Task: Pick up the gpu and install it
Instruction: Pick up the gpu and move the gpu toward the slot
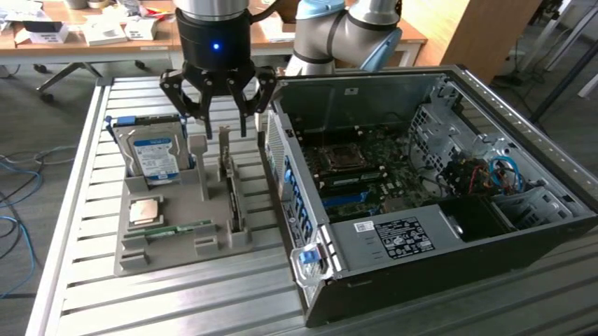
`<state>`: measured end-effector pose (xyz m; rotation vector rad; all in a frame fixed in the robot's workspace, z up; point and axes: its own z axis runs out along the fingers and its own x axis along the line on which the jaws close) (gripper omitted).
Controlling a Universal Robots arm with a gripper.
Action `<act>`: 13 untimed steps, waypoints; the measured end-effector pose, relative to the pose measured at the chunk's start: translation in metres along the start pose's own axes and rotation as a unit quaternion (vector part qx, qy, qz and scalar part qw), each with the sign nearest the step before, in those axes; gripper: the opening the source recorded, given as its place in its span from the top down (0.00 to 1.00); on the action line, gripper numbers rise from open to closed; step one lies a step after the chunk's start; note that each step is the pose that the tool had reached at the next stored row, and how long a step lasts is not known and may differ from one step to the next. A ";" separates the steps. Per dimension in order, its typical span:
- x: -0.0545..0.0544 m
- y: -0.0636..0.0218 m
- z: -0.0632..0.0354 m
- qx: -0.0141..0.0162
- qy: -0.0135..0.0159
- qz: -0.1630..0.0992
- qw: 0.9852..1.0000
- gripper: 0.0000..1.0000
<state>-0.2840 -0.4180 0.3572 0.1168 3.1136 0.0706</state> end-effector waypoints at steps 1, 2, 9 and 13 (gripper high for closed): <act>0.000 0.0000 0.0008 0.000 0.000 0.000 1.000 0.47; 0.000 -0.0001 0.0017 0.000 0.000 0.000 1.000 0.47; 0.000 -0.0004 0.0081 0.000 0.000 0.000 1.000 0.47; 0.000 -0.0006 0.0123 0.000 0.000 0.000 1.000 0.47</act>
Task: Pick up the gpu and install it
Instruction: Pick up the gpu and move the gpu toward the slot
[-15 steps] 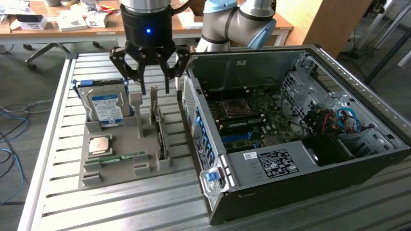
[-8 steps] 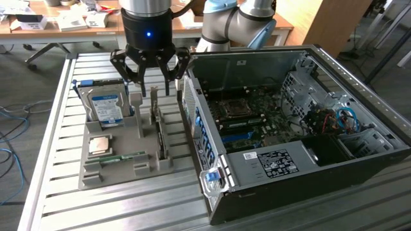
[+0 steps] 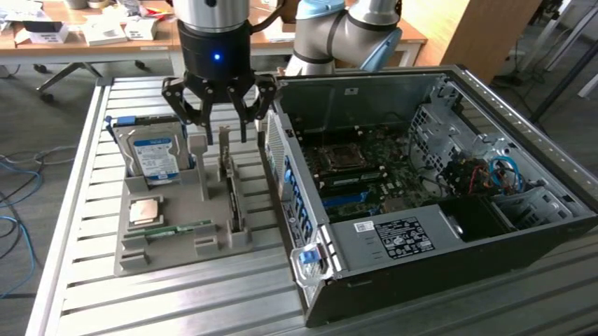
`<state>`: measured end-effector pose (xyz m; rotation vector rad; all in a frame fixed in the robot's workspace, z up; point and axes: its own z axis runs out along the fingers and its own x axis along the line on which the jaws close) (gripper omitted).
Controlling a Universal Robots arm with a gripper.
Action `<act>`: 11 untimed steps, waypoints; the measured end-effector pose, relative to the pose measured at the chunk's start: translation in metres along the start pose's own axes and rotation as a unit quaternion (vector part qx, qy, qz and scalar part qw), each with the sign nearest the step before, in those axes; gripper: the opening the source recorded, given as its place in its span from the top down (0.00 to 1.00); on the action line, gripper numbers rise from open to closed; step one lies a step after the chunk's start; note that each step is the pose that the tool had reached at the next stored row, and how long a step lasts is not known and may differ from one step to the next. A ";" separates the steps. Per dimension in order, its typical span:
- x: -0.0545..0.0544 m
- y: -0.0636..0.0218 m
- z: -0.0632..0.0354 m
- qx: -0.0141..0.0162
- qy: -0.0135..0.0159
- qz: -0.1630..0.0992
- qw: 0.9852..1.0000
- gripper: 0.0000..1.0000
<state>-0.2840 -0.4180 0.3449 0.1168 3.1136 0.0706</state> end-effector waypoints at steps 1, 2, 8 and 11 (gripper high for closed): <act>0.000 -0.0001 0.0011 0.000 0.000 0.000 1.000 0.47; 0.000 -0.0001 0.0020 0.000 0.000 0.000 1.000 0.47; 0.000 -0.0002 0.0030 0.000 0.000 0.000 1.000 0.47; 0.000 -0.0003 0.0054 0.000 0.000 0.000 1.000 0.47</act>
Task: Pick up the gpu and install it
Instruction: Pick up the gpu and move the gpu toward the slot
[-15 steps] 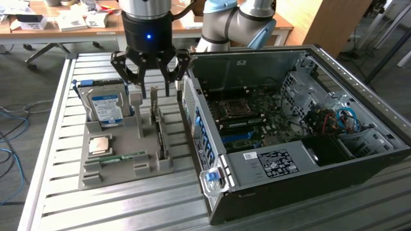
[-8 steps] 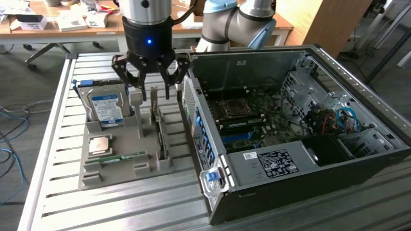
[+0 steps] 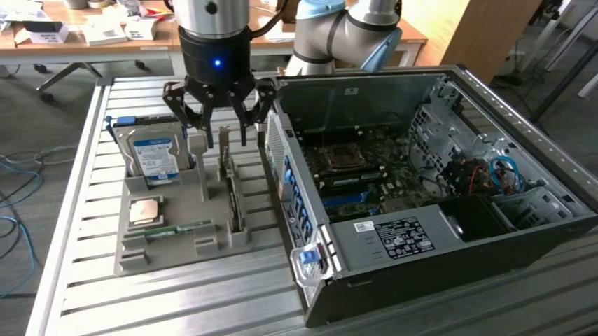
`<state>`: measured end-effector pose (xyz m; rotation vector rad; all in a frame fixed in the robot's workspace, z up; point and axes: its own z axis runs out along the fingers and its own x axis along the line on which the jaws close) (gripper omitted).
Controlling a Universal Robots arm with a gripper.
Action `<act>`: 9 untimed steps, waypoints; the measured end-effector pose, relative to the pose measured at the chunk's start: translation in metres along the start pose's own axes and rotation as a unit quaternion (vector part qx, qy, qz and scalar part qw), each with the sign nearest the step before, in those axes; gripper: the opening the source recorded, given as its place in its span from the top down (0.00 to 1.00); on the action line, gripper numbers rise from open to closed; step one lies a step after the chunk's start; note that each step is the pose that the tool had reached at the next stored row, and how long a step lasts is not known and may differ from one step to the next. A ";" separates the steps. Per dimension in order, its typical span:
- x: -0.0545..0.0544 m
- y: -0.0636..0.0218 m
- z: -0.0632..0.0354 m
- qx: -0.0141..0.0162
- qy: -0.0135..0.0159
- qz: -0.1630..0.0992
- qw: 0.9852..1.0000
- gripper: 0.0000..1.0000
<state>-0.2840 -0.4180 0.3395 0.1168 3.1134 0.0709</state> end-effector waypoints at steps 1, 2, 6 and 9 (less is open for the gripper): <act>0.000 -0.0001 0.0014 0.000 0.000 0.000 1.000 0.47; 0.000 -0.0001 0.0031 0.000 0.000 0.000 1.000 0.47; 0.000 -0.0005 0.0105 0.000 0.000 0.000 1.000 0.47; 0.000 -0.0007 0.0146 0.000 0.000 0.000 1.000 0.47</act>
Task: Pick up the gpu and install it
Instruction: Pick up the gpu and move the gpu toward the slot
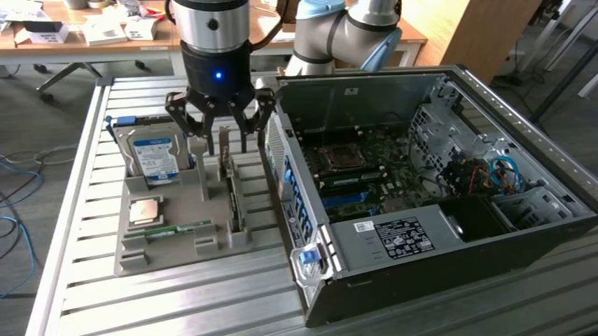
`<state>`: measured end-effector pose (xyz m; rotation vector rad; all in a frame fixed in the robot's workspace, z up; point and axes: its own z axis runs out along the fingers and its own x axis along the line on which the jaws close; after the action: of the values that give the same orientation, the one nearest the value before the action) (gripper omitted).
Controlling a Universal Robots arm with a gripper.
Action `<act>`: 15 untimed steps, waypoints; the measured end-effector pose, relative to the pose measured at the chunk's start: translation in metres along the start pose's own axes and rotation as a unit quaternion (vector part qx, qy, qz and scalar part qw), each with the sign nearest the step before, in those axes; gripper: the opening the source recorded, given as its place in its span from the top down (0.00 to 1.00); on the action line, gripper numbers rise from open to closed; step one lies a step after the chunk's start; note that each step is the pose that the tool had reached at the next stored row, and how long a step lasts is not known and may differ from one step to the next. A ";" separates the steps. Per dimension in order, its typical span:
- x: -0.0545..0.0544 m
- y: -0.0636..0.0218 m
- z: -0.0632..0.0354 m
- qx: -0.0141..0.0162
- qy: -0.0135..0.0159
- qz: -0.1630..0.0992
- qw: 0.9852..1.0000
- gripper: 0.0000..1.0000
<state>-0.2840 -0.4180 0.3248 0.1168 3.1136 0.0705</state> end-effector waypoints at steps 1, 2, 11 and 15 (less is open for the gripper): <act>0.000 0.0000 0.0001 0.000 0.000 0.000 1.000 0.47; 0.000 -0.0004 0.0001 0.000 0.000 0.000 1.000 0.47; -0.001 -0.0115 0.0000 0.000 0.000 0.000 1.000 0.47; -0.001 -0.0132 0.0044 0.000 0.000 0.000 1.000 0.47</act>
<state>-0.2840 -0.4310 0.3198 0.1168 3.1137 0.0704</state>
